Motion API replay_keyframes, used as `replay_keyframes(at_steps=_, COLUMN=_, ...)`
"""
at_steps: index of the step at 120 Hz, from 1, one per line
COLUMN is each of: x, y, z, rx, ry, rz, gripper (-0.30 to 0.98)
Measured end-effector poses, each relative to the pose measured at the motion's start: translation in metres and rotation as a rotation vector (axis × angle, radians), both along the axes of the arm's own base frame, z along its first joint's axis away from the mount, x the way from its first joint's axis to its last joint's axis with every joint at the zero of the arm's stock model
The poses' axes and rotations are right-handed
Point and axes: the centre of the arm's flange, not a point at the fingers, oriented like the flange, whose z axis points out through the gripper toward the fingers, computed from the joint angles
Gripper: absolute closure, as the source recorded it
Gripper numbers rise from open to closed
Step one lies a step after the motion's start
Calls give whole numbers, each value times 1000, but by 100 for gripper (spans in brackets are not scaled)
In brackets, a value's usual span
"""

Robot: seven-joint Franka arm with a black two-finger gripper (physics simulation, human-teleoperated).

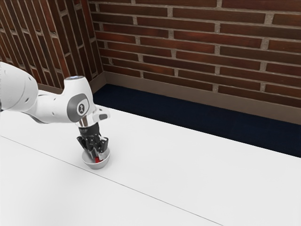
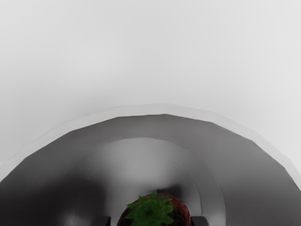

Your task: Take strawberry from the bowl

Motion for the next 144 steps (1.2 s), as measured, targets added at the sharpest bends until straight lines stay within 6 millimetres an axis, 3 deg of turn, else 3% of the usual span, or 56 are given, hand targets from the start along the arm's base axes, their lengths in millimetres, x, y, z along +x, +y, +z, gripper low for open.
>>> replay_keyframes(at_steps=31, x=-1, y=0, z=-11, rx=-1, ry=17, rz=2, gripper=53)
replay_keyframes(at_steps=62, x=1, y=5, z=-5, rx=12, ry=6, rz=10, gripper=64)
replay_keyframes(at_steps=85, x=2, y=4, z=32, rx=21, ry=-46, rz=14, gripper=68)
replay_keyframes(at_steps=94, x=1, y=-21, z=60, rx=14, ry=-82, rz=-23, gripper=68)
replay_keyframes(at_steps=101, x=0, y=-60, z=82, rx=3, ry=-109, rz=-83, gripper=69)
replay_keyframes(at_steps=108, x=-2, y=-98, z=91, rx=-8, ry=-116, rz=-139, gripper=69)
replay_keyframes(at_steps=116, x=-7, y=-122, z=85, rx=-14, ry=-96, rz=-167, gripper=69)
replay_keyframes(at_steps=132, x=3, y=-137, z=53, rx=-17, ry=-46, rz=-163, gripper=67)
replay_keyframes(at_steps=144, x=4, y=-141, z=49, rx=-30, ry=-38, rz=-151, gripper=47)
